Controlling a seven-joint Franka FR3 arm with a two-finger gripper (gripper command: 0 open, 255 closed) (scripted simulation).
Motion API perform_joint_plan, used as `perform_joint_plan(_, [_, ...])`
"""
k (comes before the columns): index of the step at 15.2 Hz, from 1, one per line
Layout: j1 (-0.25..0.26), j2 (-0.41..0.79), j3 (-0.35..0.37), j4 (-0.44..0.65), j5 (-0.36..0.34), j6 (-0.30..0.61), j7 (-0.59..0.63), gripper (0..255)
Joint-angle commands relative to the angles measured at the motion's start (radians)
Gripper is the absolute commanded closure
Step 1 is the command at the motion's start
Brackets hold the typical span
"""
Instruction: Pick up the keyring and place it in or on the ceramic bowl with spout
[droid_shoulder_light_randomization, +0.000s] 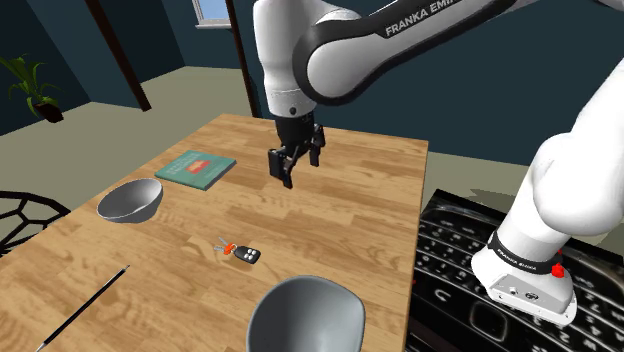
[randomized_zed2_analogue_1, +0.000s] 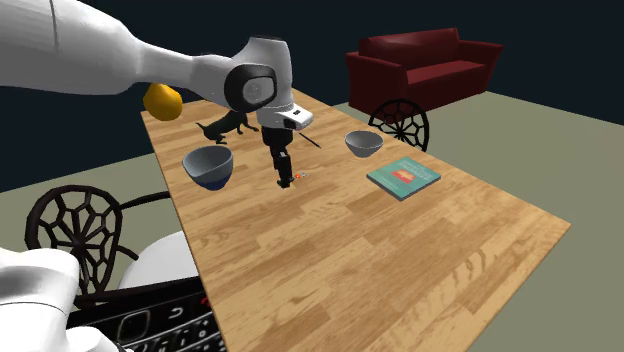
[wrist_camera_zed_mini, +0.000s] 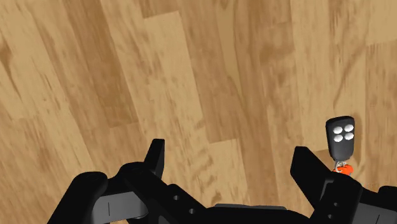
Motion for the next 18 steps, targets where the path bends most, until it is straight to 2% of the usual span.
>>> perform_joint_plan(1, [0.013, 0.068, 0.023, 0.039, -0.026, 0.018, 0.041, 0])
perform_joint_plan(8, [0.093, 0.349, 0.059, 0.255, -0.155, 0.031, 0.180, 0])
perform_joint_plan(15, [0.227, 0.640, 0.042, 0.552, -0.265, -0.018, 0.269, 0])
perform_joint_plan(18, [0.233, 0.658, 0.037, 0.548, -0.272, 0.002, 0.273, 0])
